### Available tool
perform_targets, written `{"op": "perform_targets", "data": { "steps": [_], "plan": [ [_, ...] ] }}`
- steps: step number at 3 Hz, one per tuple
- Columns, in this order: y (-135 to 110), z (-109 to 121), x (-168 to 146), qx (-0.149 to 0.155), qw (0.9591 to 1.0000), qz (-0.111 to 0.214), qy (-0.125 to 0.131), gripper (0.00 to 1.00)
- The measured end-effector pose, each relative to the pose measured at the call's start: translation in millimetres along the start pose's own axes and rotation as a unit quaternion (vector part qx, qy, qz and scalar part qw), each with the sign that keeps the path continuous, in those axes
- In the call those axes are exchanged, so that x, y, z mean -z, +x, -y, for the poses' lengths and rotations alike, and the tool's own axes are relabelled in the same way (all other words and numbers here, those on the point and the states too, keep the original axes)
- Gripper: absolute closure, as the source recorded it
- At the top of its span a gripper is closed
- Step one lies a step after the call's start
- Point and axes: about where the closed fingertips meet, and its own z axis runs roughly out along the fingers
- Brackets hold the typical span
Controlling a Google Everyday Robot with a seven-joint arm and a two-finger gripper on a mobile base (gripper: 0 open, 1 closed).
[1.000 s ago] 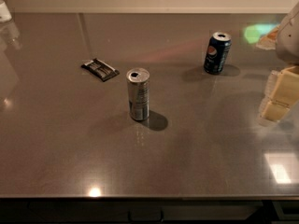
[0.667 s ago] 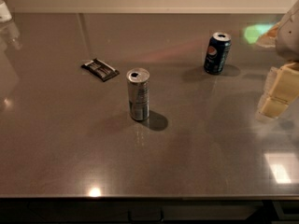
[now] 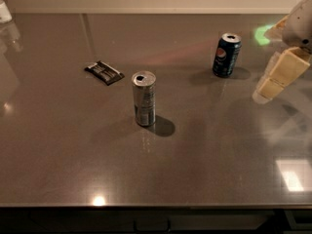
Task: Move pepsi can near redbull can
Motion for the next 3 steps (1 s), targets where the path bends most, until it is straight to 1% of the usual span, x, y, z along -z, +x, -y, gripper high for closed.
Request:
{"op": "perform_targets", "data": {
  "steps": [1, 2, 3],
  "plan": [
    [-1, 30, -11, -0.028, 0.9989, 0.03, 0.021, 0.0],
    [-2, 70, -21, -0.064, 0.9945, 0.062, 0.056, 0.0],
    [0, 118, -39, -0.109, 0.9858, 0.101, 0.078, 0.0]
  ]
}}
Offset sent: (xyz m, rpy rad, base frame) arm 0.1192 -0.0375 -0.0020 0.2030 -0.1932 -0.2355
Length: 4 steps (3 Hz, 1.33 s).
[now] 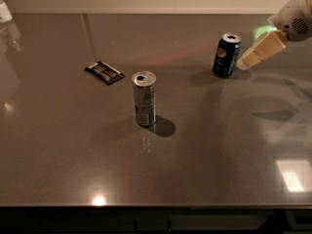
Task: Move pepsi can near redbull can
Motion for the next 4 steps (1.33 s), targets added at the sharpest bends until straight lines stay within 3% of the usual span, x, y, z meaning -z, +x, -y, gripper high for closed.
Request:
{"op": "perform_targets", "data": {
  "steps": [1, 2, 3, 4],
  "plan": [
    [-2, 29, -26, -0.033, 0.9991, 0.026, 0.002, 0.0],
    [-5, 59, -73, -0.069, 0.9965, 0.046, -0.009, 0.0],
    [-6, 67, -90, -0.077, 0.9958, 0.047, -0.015, 0.0],
    [-8, 66, -108, -0.084, 0.9947, 0.05, -0.031, 0.11]
  ]
}}
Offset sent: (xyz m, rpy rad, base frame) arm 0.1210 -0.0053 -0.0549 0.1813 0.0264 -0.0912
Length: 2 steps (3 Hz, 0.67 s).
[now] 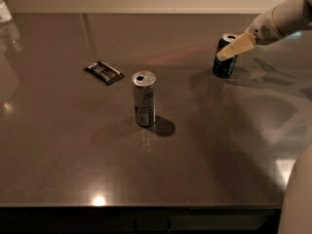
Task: Move pepsi can near redbull can
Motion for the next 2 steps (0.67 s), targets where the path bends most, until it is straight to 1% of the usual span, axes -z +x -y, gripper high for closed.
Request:
{"op": "perform_targets", "data": {
  "steps": [1, 2],
  "plan": [
    [-1.2, -3.2, -9.7, -0.006, 0.9999, 0.003, -0.016, 0.33],
    [-5.1, -8.9, -10.0, -0.008, 0.9995, 0.007, -0.029, 0.57]
  ]
}}
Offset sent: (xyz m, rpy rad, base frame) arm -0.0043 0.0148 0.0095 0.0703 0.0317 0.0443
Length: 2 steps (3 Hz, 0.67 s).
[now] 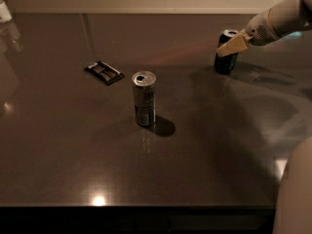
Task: Move pepsi can near redbull can
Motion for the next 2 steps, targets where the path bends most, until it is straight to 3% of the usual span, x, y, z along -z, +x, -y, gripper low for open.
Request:
{"op": "perform_targets", "data": {
  "steps": [2],
  "plan": [
    [-17, -38, 19, 0.021, 0.9986, 0.024, -0.044, 1.0]
  ]
}}
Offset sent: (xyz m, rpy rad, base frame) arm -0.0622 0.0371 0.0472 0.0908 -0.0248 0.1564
